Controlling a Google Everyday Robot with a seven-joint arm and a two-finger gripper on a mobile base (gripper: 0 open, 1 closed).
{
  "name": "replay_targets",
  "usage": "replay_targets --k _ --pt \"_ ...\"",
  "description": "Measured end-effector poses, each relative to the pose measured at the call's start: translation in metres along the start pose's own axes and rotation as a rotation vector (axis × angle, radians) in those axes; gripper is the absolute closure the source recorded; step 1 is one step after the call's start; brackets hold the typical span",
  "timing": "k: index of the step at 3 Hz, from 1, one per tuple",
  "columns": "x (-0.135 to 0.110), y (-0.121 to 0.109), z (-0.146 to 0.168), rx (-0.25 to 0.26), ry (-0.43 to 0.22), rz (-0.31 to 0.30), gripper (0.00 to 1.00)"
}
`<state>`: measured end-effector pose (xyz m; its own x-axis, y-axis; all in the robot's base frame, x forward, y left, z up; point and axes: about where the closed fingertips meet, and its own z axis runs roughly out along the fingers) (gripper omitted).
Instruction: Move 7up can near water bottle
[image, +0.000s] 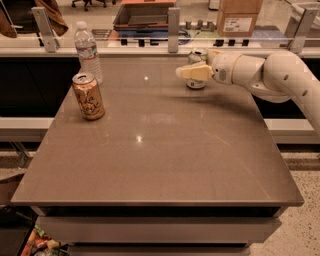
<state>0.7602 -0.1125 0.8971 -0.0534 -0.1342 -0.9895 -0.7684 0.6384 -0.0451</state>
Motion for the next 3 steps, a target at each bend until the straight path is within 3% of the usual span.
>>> replay_targets --k 3 --pt "-0.0002 0.0058 0.0076 -0.014 -0.001 0.001 0.88"
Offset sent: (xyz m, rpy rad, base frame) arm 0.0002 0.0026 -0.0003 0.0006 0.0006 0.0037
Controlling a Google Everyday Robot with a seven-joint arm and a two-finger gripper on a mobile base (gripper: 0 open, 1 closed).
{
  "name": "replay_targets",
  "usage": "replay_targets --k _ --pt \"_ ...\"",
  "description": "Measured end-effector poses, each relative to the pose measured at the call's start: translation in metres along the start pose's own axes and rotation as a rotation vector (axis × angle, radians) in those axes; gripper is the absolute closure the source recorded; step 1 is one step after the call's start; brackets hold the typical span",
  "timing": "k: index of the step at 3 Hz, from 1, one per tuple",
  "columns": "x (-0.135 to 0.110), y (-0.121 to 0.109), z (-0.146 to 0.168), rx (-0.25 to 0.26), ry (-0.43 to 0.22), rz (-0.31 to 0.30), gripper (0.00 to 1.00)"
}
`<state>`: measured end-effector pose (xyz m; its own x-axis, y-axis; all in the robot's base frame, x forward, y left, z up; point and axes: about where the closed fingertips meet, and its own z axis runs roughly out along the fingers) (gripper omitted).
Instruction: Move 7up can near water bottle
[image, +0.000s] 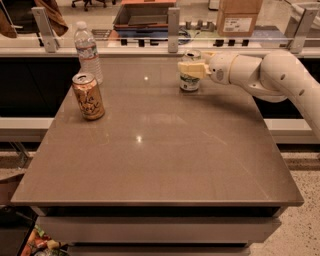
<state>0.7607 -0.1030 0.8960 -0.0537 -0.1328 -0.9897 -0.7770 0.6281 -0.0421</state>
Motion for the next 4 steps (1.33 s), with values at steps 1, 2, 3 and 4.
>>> replay_targets --k 1,2,3,4 --pt "0.0 0.002 0.002 -0.004 0.0 0.0 1.0" --pt "-0.004 0.005 0.005 -0.009 0.0 -0.003 1.0" --pt "-0.031 0.019 0.013 -0.039 -0.007 -0.045 1.0" --pt "-0.06 0.035 0.028 -0.078 -0.03 -0.095 1.0"
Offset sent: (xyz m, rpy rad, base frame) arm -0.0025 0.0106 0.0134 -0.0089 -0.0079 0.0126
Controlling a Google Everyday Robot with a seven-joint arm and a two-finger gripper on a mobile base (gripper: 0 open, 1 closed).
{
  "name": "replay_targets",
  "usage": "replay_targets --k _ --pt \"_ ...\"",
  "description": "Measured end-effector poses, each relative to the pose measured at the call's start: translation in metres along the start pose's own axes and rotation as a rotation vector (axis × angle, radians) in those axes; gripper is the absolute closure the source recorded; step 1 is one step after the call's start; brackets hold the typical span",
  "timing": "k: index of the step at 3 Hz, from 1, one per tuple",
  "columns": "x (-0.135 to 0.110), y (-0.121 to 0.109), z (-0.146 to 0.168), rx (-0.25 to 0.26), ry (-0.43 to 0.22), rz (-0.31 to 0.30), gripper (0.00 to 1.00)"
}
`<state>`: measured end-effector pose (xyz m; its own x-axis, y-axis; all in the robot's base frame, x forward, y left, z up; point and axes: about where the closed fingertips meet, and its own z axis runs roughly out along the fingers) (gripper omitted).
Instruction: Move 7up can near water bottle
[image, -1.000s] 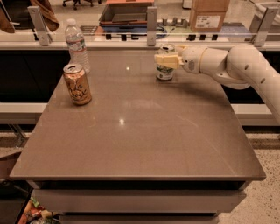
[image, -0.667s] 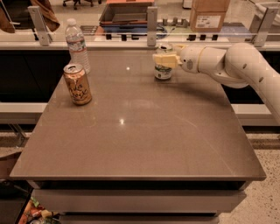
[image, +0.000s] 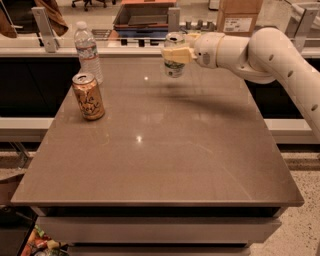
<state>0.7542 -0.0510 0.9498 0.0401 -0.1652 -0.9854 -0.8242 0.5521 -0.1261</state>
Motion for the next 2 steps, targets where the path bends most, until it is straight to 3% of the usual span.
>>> replay_targets --k 1,2 --pt "-0.021 0.013 0.028 -0.059 -0.029 -0.034 1.0" --pt "-0.025 0.021 0.06 -0.124 -0.042 -0.039 1.0"
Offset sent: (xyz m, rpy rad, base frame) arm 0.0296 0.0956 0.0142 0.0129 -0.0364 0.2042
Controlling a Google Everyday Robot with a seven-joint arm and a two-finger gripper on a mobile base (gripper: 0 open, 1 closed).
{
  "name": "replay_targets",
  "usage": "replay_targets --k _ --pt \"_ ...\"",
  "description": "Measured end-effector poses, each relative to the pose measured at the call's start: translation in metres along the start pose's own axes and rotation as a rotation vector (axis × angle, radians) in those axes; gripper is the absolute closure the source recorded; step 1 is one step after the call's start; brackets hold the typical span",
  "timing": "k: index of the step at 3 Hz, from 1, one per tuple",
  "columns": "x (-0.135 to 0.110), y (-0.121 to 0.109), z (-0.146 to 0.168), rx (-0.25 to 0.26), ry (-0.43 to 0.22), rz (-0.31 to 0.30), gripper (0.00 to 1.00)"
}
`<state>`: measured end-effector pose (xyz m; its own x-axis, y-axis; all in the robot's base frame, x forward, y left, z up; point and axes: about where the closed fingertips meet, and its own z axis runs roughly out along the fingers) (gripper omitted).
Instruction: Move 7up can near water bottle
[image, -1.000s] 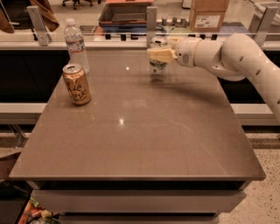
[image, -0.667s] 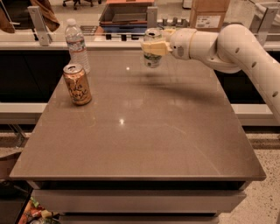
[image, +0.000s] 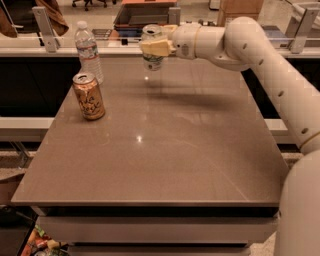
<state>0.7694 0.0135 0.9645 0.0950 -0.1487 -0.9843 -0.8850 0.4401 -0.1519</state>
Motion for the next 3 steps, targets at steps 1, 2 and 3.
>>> replay_targets --k 1,2,3 --pt "0.009 0.008 0.033 -0.071 0.003 0.032 1.0" --pt "0.014 0.025 0.055 -0.119 0.029 0.058 1.0" --pt "0.022 0.046 0.078 -0.17 0.044 0.078 1.0"
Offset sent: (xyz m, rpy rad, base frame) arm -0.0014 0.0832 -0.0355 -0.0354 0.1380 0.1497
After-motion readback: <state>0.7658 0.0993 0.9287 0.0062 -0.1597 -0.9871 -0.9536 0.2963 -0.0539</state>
